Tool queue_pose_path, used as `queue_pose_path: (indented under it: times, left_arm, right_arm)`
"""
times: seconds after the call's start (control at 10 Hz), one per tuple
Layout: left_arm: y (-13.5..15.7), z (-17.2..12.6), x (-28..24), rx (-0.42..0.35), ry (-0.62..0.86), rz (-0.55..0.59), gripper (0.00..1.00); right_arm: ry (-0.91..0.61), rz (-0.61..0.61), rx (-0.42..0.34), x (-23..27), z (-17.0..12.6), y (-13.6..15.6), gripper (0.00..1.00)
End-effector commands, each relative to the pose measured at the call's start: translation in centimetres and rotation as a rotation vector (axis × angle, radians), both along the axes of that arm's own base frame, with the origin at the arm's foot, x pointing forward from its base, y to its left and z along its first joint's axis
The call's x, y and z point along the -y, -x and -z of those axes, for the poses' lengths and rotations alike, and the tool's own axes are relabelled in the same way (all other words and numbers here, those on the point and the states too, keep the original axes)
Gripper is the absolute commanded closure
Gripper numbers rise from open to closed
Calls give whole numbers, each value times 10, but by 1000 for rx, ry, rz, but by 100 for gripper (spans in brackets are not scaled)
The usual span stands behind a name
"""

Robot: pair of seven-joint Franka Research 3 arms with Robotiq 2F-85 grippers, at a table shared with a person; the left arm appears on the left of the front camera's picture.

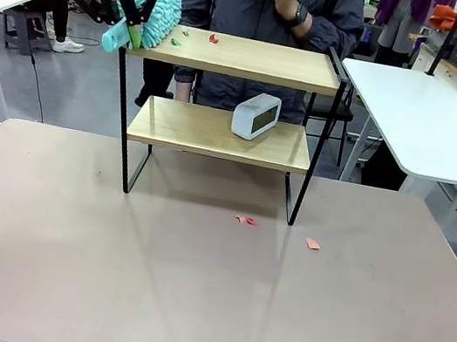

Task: Clean the shelf.
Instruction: Clean the remaining tier of the Shelf with the Duster once objects are removed.

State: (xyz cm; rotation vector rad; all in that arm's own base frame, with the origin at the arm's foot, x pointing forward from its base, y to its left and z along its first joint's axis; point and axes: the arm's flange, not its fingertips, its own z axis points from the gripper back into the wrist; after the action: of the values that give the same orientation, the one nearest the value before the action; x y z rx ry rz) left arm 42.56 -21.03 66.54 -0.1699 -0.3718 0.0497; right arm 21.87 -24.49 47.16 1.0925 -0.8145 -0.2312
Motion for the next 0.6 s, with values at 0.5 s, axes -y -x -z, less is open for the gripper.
queue_pose_path:
  times: [0.5]
  left_arm:
    - [2, -7, 20, -48, -16, 258, 88]
  right_arm:
    - [-1, 3, 41, 1, -2, -3, 0]
